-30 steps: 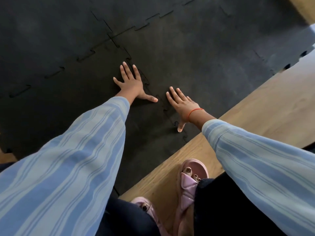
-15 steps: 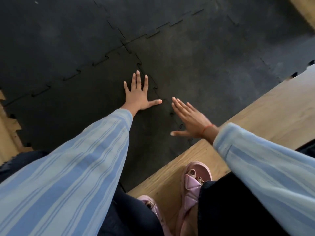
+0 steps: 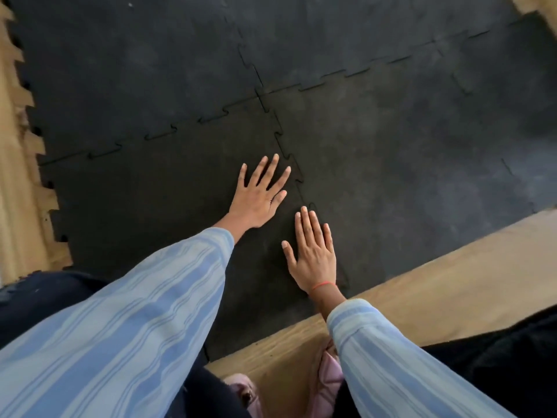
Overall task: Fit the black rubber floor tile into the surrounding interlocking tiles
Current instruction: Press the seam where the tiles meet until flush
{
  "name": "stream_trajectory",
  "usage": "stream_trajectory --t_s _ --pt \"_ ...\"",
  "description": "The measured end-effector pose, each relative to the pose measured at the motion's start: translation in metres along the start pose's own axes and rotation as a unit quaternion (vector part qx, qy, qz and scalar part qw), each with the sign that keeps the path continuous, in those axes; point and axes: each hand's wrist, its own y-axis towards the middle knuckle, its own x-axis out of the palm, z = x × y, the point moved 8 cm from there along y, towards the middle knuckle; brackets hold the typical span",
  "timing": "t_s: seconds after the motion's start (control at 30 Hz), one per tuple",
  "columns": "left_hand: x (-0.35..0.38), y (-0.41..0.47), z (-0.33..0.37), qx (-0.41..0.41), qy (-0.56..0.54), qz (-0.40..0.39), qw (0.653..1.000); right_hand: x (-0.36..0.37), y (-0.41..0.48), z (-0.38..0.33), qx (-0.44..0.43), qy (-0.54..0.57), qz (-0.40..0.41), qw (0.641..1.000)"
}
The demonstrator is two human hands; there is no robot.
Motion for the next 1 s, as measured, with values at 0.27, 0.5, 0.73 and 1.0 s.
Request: stream_trajectory --t_s 0.27,0.5,0.73,1.0 --pt "-0.010 0.038 -0.057 -0.080 -0.033 -0.025 0.996 -0.014 0.103 -0.014 -0.058 -0.019 -0.045 0.997" --pt "-0.026 0.035 -0.068 -0.084 -0.068 -0.045 0.993 -0.030 0.139 -0.032 -0.042 -0.026 -0.112 0.992" --pt "-0.015 0.019 -0.149 -0.213 -0.110 -0.030 0.970 -0.036 0.221 -0.077 -0.074 -0.041 -0.135 0.987" --pt "-0.020 0.019 -0.148 -0.202 -0.131 -0.046 0.969 -0.061 0.242 -0.099 -0.008 -0.090 -0.237 0.967"
